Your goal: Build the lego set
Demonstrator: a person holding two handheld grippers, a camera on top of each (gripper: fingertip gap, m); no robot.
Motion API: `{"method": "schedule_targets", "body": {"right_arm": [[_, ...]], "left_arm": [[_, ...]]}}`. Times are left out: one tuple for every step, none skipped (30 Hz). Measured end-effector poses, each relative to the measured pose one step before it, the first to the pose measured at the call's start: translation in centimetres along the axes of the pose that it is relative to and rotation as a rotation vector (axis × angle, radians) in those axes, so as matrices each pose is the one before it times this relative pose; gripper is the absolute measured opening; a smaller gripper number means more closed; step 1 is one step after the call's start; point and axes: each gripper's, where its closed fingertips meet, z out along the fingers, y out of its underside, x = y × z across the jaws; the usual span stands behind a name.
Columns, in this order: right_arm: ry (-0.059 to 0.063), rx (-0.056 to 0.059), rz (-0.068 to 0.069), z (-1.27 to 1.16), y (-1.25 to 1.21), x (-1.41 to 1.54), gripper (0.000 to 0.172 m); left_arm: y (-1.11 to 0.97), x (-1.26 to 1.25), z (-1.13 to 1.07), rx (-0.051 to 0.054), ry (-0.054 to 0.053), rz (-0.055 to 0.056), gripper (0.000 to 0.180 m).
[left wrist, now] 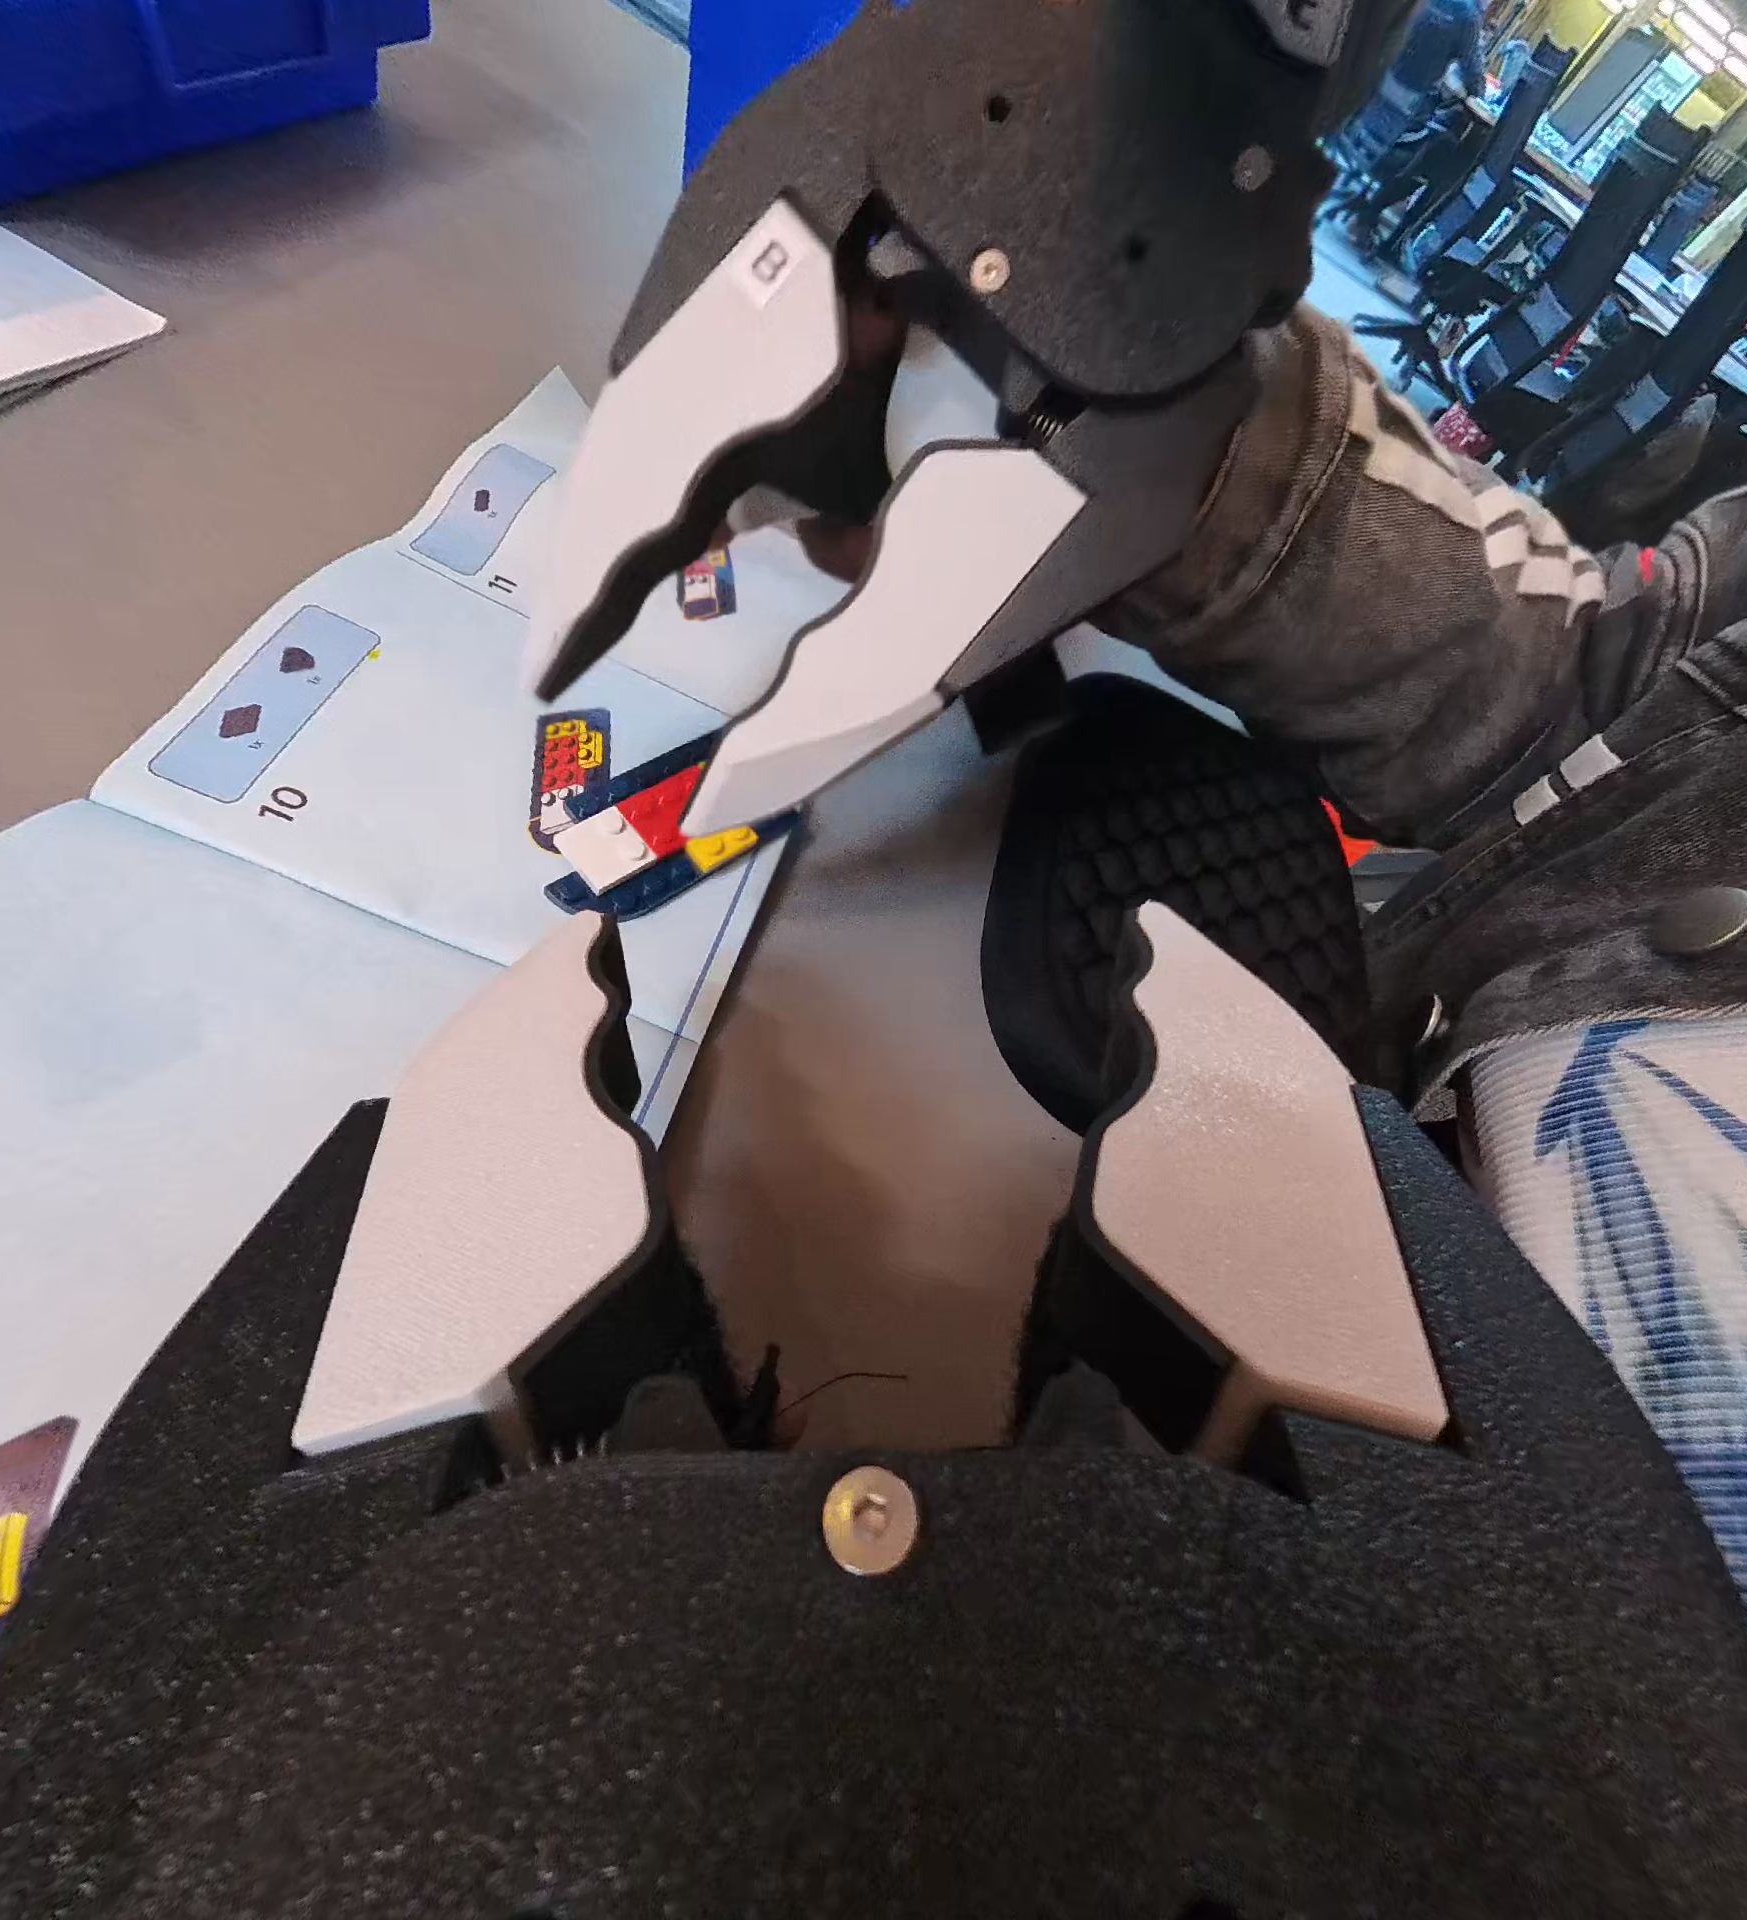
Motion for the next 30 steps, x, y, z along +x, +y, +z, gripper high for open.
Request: {"method": "schedule_targets", "body": {"right_arm": [[0.0195,0.0019,0.0047,-0.429,0.307,0.22,0.036],[0.0159,-0.005,0.0114,-0.321,0.467,0.125,0.04],[0.0109,-0.007,0.0161,-0.23,0.53,0.011,0.045],[0.0066,-0.0033,0.018,-0.129,0.475,-0.105,0.05],[0.0045,0.0037,0.0181,-0.069,0.35,-0.196,0.053],[0.0035,0.0082,0.0162,-0.037,0.226,-0.251,0.055],[0.0041,0.0075,0.013,-0.019,0.153,-0.245,0.058],[0.008,0.003,0.0099,-0.008,0.128,-0.186,0.06],[0.014,-0.0009,0.0062,-0.019,0.125,-0.047,0.062],[0.0169,-0.0016,0.0017,0.001,0.124,0.032,0.063],[0.0137,-0.0009,-0.0025,0.039,0.097,0.031,0.064],[0.0067,-0.0004,-0.0032,0.088,0.079,-0.024,0.064],[-0.0022,-0.0035,0.0007,0.135,0.108,-0.091,0.064],[-0.0088,-0.0093,0.0042,0.179,0.165,-0.141,0.063],[-0.0079,-0.0128,0.0029,0.181,0.199,-0.1,0.063],[-0.0021,-0.0128,-0.0018,0.172,0.2,-0.024,0.062],[0.0014,-0.0107,-0.0059,0.149,0.176,0.023,0.061],[0.001,-0.0066,-0.0061,0.129,0.129,0.019,0.06],[-0.0019,-0.003,-0.0034,0.101,0.069,-0.013,0.059],[-0.0051,-0.0025,-0.0015,0.112,0.069,-0.069,0.057],[-0.0036,-0.0046,-0.001,0.095,0.086,-0.038,0.056],[0.0019,-0.005,-0.0023,0.086,0.11,0.035,0.056],[0.0059,-0.0033,-0.0045,0.058,0.084,0.088,0.054],[0.0047,-0.0015,-0.0066,0.012,0.06,0.056,0.051],[-0.002,0.0021,-0.0049,-0.02,0.017,-0.043,0.049],[-0.0093,0.0055,-0.0011,-0.045,-0.028,-0.13,0.046],[-0.0093,0.0076,-0.0019,-0.065,-0.049,-0.133,0.042],[-0.0057,0.0098,-0.0052,-0.096,-0.077,-0.084,0.038],[-0.0029,0.0109,-0.005,-0.144,-0.089,-0.019,0.034],[-0.0008,0.0101,0.0003,-0.14,-0.094,0.042,0.034]], "left_arm": [[-0.029,-0.011,-0.029,0.0028,0.0021,-0.0038,0.089],[-0.037,-0.031,-0.031,0.0033,0.0008,-0.0044,0.089],[-0.039,-0.027,-0.035,0.0038,0.0009,-0.0041,0.089],[-0.056,-0.021,-0.047,0.0042,0.0008,-0.0035,0.089],[-0.041,-0.022,-0.035,0.0038,0.0002,-0.0027,0.089],[-0.043,0.009,-0.047,0.0036,0.001,-0.001,0.089],[-0.031,-0.003,-0.023,0.0027,0.0002,-0.0002,0.089],[-0.02,0.009,-0.021,0.001,0.0005,0.0007,0.089],[-0.02,0.064,-0.017,0.0019,0.0025,0.0038,0.086],[-0.052,0.087,-0.037,0.0036,0.0021,0.0067,0.084],[-0.033,0.069,-0.016,0.0026,0.0011,0.0063,0.083],[0.006,0.043,-0.003,-0.0006,0.0013,0.0032,0.083],[0.068,0.036,0.037,-0.0045,0.0023,0.0007,0.083],[0.082,0.029,0.059,-0.007,0.002,0.0007,0.083],[0.122,0.042,0.09,-0.0089,0.0015,0.0021,0.083],[0.154,0.027,0.113,-0.0113,0.0008,0.0021,0.084],[0.186,0.023,0.125,-0.0135,0.0008,0.0014,0.084],[0.182,0.02,0.14,-0.0142,0.0007,0.0015,0.084],[0.148,0.05,0.103,-0.0122,0.0012,0.0034,0.085],[0.115,0.08,0.084,-0.0089,0.0022,0.0053,0.085],[0.078,0.059,0.057,-0.0062,0.0007,0.0052,0.085],[0.066,0.047,0.041,-0.0051,0.0007,0.004,0.085],[0.047,0.052,0.03,-0.0043,0.0017,0.0035,0.085],[0.044,0.068,0.044,-0.0039,0.0033,0.0029,0.085],[0.053,0.05,0.03,-0.0041,0.0034,0.0017,0.085],[0.044,0.041,0.032,-0.0038,0.0028,0.0002,0.084],[0.038,0.031,0.032,-0.0028,0.0032,-0.0006,0.084],[0.017,0.043,0.006,-0.0016,0.004,-0.0006,0.084],[0.006,0.034,0.006,-0.0008,0.0037,-0.0009,0.084],[0.002,-0.006,0.002,-0.0003,0.0023,-0.0025,0.084]]}}
